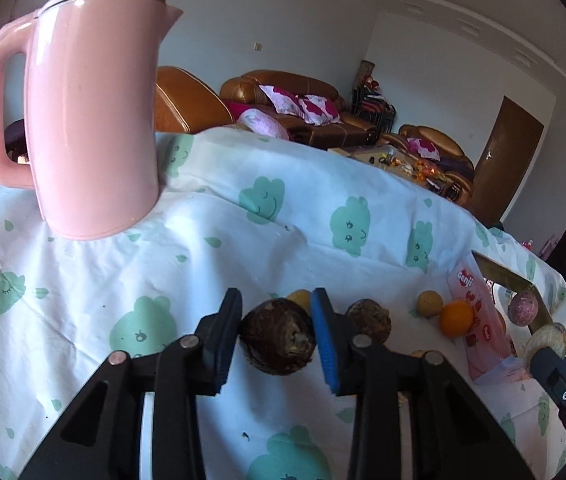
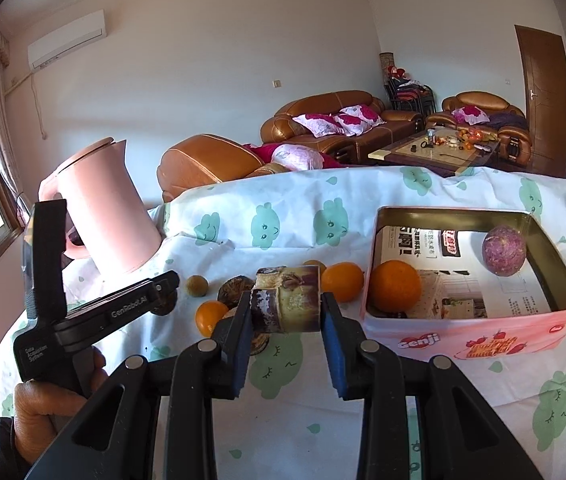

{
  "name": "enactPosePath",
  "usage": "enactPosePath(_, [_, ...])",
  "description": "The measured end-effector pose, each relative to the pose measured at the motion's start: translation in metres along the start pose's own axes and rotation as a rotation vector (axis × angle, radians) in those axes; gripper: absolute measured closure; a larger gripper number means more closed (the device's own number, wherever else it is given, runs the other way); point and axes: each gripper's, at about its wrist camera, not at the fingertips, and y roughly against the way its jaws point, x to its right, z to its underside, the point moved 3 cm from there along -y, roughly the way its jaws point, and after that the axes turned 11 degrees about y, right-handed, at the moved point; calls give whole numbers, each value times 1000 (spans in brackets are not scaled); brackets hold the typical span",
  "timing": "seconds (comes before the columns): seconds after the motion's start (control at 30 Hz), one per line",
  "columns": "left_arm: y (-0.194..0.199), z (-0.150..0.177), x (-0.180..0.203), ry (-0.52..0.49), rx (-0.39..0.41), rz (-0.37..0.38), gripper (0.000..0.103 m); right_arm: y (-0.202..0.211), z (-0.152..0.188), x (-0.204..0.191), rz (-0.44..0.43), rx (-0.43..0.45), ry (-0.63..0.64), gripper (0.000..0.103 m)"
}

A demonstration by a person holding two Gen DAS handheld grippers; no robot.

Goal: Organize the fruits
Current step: 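Grasp a brown round fruit with the left tool while the right tool grasps a wrapped snack, then lower both held items into the pink tin and open both tools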

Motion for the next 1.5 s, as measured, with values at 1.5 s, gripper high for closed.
enactPosePath(1.5, [-28, 78, 225, -371, -54, 192, 66, -10, 10, 161, 236, -126, 12, 69])
